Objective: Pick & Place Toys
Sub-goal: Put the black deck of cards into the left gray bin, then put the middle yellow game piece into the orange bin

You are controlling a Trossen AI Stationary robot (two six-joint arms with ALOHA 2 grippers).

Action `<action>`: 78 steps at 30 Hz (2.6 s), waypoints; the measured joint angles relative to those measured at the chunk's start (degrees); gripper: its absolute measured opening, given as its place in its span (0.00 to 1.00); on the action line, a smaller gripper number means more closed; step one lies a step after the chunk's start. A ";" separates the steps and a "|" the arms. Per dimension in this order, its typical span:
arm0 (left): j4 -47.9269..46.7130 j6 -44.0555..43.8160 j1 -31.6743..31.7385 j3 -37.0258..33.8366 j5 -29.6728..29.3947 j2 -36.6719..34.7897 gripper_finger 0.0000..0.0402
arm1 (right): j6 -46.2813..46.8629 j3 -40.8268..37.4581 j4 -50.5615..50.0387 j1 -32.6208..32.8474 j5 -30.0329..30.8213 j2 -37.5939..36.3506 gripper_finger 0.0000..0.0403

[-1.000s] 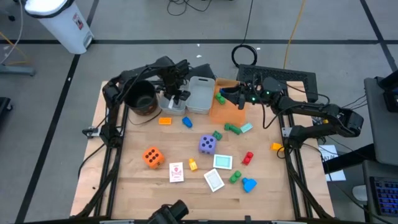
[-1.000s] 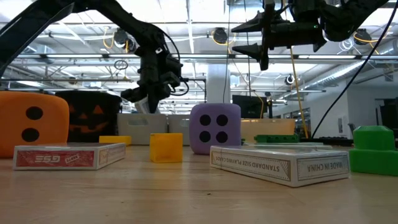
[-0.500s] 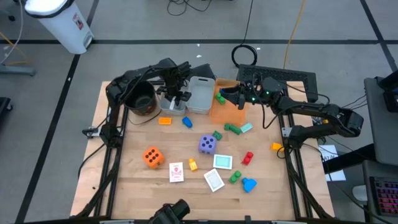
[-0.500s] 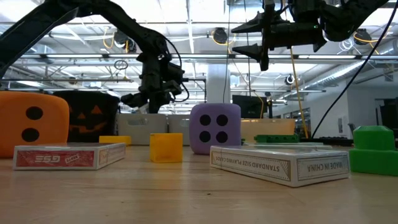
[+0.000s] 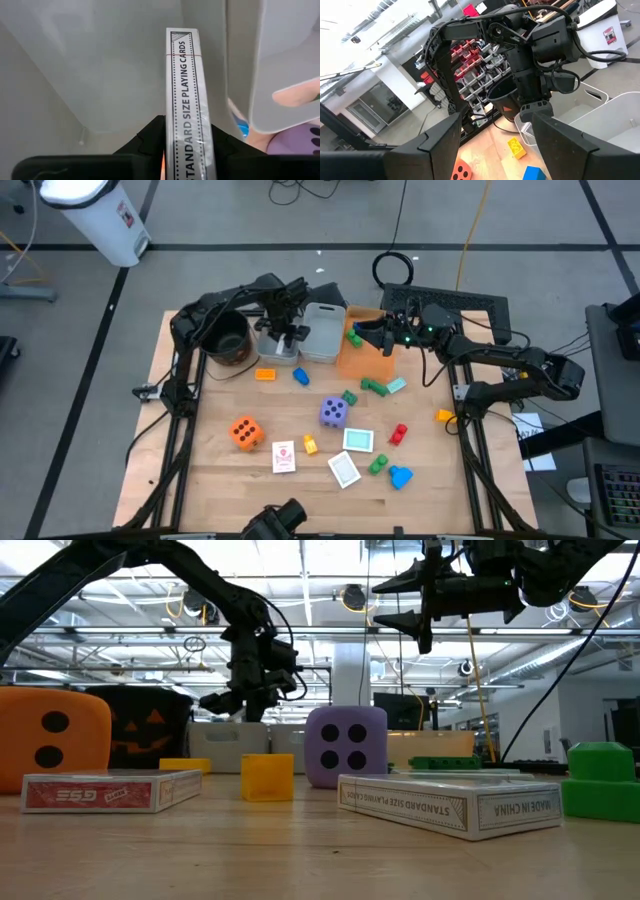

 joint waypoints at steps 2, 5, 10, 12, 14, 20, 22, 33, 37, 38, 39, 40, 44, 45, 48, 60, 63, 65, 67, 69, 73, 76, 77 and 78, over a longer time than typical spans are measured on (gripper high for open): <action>0.12 0.06 0.00 0.00 -0.04 0.00 0.23 | 0.00 0.00 0.01 0.00 0.00 0.00 0.58; 0.28 0.66 0.00 0.00 -0.04 0.00 0.23 | -0.02 0.00 0.01 0.00 0.00 0.00 0.58; 0.27 0.71 0.00 0.00 -0.02 0.00 0.23 | -0.07 0.00 0.01 0.00 0.00 0.00 0.58; 0.26 0.71 0.00 0.00 0.02 -0.01 0.23 | -0.30 0.00 0.01 0.00 0.00 0.00 0.58; 0.26 0.88 0.00 0.00 0.03 -0.02 0.23 | -0.48 0.00 0.01 0.00 0.00 0.00 0.58; 1.76 1.43 0.06 0.00 -0.04 -0.02 0.23 | -0.48 0.00 0.01 0.02 0.00 0.00 0.58; 2.82 1.35 0.07 0.00 -0.14 -0.02 0.23 | -0.48 0.00 0.01 0.02 0.00 0.00 0.58; 5.23 -1.89 -0.31 0.00 -13.90 -0.13 0.23 | -0.70 0.00 -1.09 0.02 0.00 0.00 0.58; 6.75 -2.29 -0.26 0.00 -13.62 -0.13 0.23 | -0.70 0.00 -1.06 0.02 0.00 0.00 0.58; 6.74 -2.33 -0.24 0.00 -13.68 -0.13 0.23 | -0.70 0.00 -1.08 0.02 0.00 0.00 0.58; 6.75 -2.29 -0.24 0.00 -13.81 -0.13 0.23 | -0.70 0.00 -1.08 0.02 0.00 0.00 0.58; 6.75 -2.23 -0.26 0.00 -14.24 -0.13 0.22 | -0.70 0.00 -1.08 0.02 0.00 0.00 0.58; 6.83 -2.12 -0.25 0.00 -15.31 -0.13 0.17 | -0.70 0.00 -1.22 0.02 0.00 0.00 0.58; 6.89 -2.27 -0.24 0.00 -15.26 -0.13 0.17 | -0.72 0.00 -1.28 0.02 0.00 0.00 0.58; 7.42 -2.99 -0.24 0.00 -15.26 -0.13 0.17 | -0.83 0.00 -1.43 0.02 0.00 0.00 0.58; 9.92 -5.18 -0.20 0.00 -14.95 -0.13 0.65 | -0.92 0.00 -1.46 0.02 0.00 0.00 0.58; 9.94 -5.09 -0.20 0.00 -14.95 -0.13 0.72 | -0.93 0.00 -1.47 0.02 0.01 0.00 0.58; 9.95 -5.09 -0.20 0.00 -14.96 -0.13 0.75 | -1.01 0.00 -1.46 0.02 0.00 0.00 0.58; 10.14 -5.07 -0.20 0.00 -14.97 -0.13 0.76 | -1.33 0.00 -1.48 0.02 0.02 0.00 0.58; 10.41 -4.85 -0.20 0.00 -14.97 -0.13 0.76 | -1.36 0.00 -1.48 0.02 0.02 0.00 0.58; 10.86 -4.63 -0.03 0.00 -14.99 -0.24 0.73 | -1.36 0.00 -1.48 0.02 0.02 0.00 0.58; 11.14 -5.04 0.25 0.00 -15.01 -1.29 0.70 | -1.36 0.00 -1.46 0.02 0.02 0.00 0.58; 11.26 -5.13 0.53 0.00 -14.88 -2.00 0.69 | -1.36 0.00 -1.48 0.02 0.01 0.00 0.58; 11.41 -5.09 0.73 0.00 -14.77 -2.85 0.68 | -1.36 0.00 -1.48 0.02 0.02 0.00 0.58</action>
